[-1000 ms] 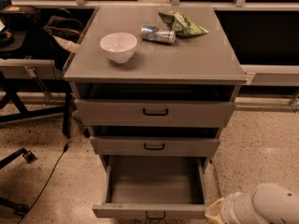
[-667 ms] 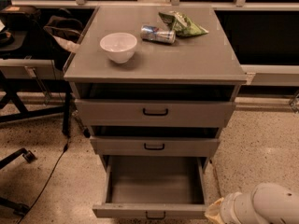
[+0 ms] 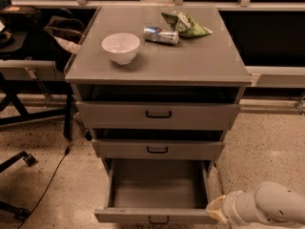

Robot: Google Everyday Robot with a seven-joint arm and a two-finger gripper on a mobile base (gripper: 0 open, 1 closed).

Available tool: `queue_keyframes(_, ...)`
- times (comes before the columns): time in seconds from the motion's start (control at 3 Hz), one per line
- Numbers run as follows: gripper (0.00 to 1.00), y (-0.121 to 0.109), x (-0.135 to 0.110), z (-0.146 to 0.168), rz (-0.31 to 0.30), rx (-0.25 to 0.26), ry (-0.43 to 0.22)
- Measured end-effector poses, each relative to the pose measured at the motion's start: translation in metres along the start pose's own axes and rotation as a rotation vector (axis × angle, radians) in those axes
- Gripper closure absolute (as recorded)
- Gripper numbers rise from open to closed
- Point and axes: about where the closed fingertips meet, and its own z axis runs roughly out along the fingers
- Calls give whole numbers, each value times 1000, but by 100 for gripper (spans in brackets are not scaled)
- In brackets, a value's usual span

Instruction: Close bottom drawer

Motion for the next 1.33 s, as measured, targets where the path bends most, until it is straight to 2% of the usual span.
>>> queue_keyframes(0.67,100,-38,32,62,251,74,-48)
queue_keyframes(1.0,100,-43,58,89,374,90,-38)
queue_keyframes(1.33,100,-43,58,89,374,90,-38)
